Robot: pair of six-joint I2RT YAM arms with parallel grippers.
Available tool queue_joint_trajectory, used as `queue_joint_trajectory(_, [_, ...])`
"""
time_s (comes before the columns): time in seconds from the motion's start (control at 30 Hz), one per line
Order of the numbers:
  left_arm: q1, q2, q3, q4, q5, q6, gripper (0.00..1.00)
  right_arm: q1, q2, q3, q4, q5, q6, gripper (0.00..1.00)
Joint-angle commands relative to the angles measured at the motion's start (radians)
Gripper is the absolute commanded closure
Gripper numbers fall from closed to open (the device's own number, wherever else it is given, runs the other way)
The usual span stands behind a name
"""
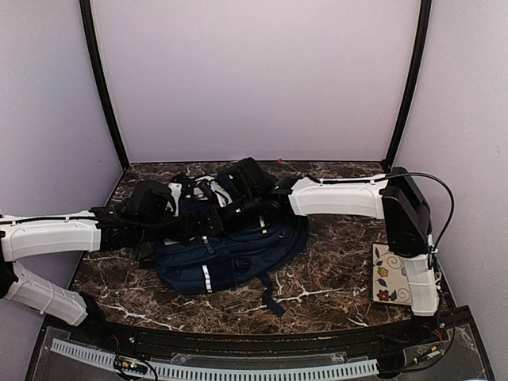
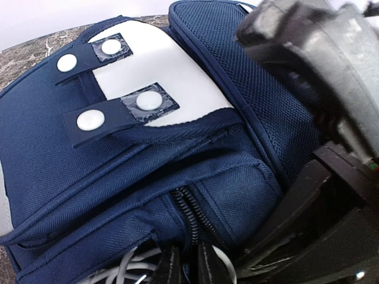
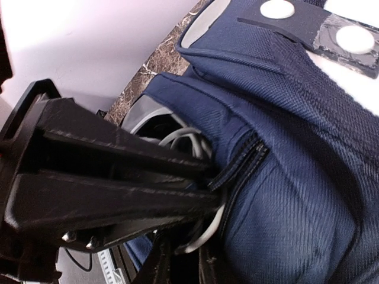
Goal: Pack the student bag
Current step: Place the charger in the lower front pocket of the bag, then adjust the student bag at the center of the board.
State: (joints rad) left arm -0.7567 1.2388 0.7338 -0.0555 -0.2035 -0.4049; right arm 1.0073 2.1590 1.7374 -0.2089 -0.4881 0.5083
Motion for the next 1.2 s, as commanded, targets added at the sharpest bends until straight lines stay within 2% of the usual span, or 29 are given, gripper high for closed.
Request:
queue_joint_trajectory(0.0, [0.021,0.092,-0.023,-0.067,-0.051,-0.009,0.85,0.015,-0.046,-0.034,-0.100,-0.005,-0.020,0.80])
queue_joint_trajectory(0.2, [0.021,0.077,-0.051,-0.081,-0.042,-0.045,0.87,-0.008,-0.155,-0.058,-0.168,0.110,-0.027,0.79])
queue_joint_trajectory(0.27, [0.021,0.044,-0.071,-0.083,-0.045,-0.054,0.87,-0.005,-0.182,-0.057,-0.192,0.271,-0.039,0.77])
queue_joint_trajectory(0.4, [0.020,0.009,-0.095,-0.079,-0.045,-0.062,0.87,0.043,-0.156,-0.010,-0.198,0.462,-0.080,0.68])
queue_joint_trajectory(0.7, [0.021,-0.010,-0.102,-0.070,-0.043,-0.057,0.87,0.084,-0.003,0.072,-0.200,0.501,-0.086,0.52])
queue_joint_trajectory(0.77, [0.020,-0.010,-0.102,-0.068,-0.045,-0.056,0.87,0.093,0.020,0.080,-0.215,0.512,-0.092,0.53])
queue_joint_trajectory(0.8, [0.020,-0.009,-0.103,-0.065,-0.047,-0.053,0.87,0.094,0.029,0.081,-0.221,0.508,-0.093,0.59])
queue_joint_trajectory(0.9, [0.021,-0.001,-0.102,-0.063,-0.049,-0.044,0.87,0.094,0.039,0.094,-0.243,0.506,-0.103,0.85])
queue_joint_trajectory(0.97, [0.020,0.010,-0.099,-0.059,-0.036,-0.039,0.86,0.094,0.041,0.130,-0.267,0.503,-0.124,0.91])
queue_joint_trajectory(1.03, [0.021,0.017,-0.096,-0.058,-0.031,-0.038,0.86,0.094,0.046,0.165,-0.294,0.502,-0.136,0.86])
queue_joint_trajectory(1.1, [0.021,0.016,-0.093,-0.059,-0.032,-0.041,0.86,0.095,0.048,0.181,-0.310,0.498,-0.139,0.73])
queue_joint_trajectory(1.17, [0.022,0.006,-0.097,-0.058,-0.035,-0.044,0.86,0.101,0.049,0.168,-0.302,0.511,-0.137,0.69])
